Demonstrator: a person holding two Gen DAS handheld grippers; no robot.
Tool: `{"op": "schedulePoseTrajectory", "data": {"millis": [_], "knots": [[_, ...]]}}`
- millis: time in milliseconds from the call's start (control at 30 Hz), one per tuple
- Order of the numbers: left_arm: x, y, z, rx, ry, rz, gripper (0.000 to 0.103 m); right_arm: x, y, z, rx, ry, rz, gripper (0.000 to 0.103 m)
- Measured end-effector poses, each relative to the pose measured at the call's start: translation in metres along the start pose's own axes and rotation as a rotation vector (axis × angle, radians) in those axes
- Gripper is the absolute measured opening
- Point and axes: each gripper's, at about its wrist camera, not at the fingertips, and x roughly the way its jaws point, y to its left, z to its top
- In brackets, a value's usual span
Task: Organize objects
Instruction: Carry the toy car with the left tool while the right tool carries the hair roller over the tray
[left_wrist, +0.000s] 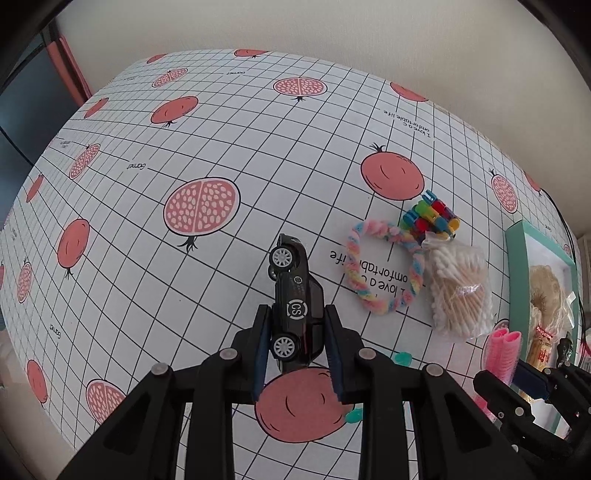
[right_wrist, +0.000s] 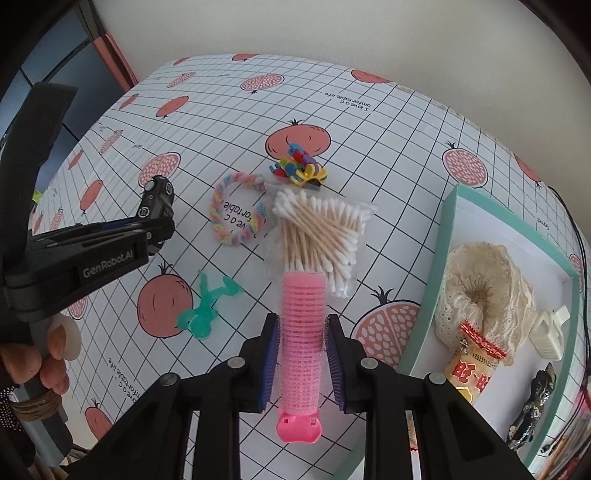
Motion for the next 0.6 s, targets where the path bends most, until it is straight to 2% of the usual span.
{"op": "schedulePoseTrajectory", "data": {"millis": [200,600], "knots": [[-0.009,0.008,0.019,-0.013,-0.052,0.003,0.029,0.008,0.001,0.010,0.011,-0.031,0.014,0.027],[-0.046,-0.008,0.022,-0.012,-0.131,0.001,0.029,-0.012,-0.019,0.008,0.054,-0.084,0.024,0.027]]}}
